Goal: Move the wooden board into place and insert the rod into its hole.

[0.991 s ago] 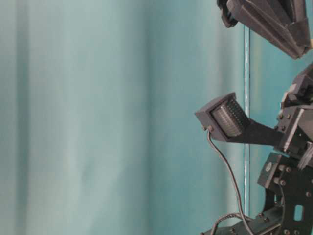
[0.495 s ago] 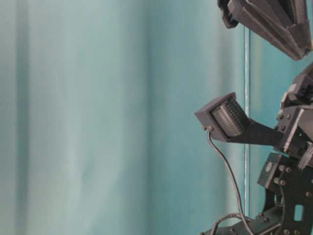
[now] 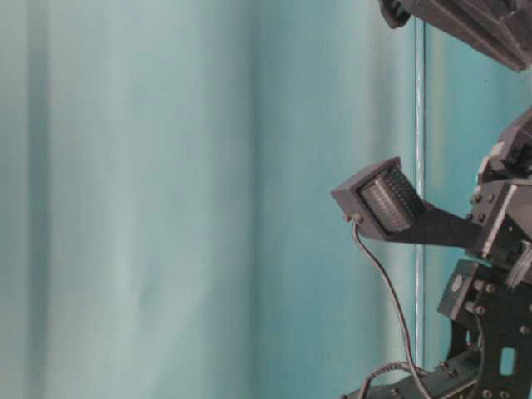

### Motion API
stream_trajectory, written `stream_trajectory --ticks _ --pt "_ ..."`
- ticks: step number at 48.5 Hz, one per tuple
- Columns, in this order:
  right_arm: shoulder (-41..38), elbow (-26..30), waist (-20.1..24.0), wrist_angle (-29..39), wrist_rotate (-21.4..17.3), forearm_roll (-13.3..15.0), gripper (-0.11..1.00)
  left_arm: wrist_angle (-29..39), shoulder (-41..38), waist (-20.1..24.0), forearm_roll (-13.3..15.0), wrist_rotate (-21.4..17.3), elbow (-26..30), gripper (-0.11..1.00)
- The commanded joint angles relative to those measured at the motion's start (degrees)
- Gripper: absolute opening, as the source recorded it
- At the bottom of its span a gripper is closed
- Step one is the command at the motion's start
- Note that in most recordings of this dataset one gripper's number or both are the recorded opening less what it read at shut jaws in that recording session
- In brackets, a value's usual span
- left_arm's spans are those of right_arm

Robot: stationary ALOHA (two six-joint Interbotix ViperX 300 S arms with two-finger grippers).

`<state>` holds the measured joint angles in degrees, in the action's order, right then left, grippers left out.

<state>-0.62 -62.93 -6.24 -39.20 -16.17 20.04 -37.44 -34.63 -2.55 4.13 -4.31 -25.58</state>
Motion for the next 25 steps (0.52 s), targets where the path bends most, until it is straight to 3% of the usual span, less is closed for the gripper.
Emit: stream_trajectory --ticks 1,25 --pt "1.14 0.53 -0.09 2.55 0.09 0.09 0.09 2.64 -0.62 -2.46 -0.18 -0.18 -0.62 0.35" --pt "1.05 3.69 0.62 13.71 -0.44 0.18 0.09 2.9 -0.62 -2.37 -0.18 -0.18 -0.79 0.35"
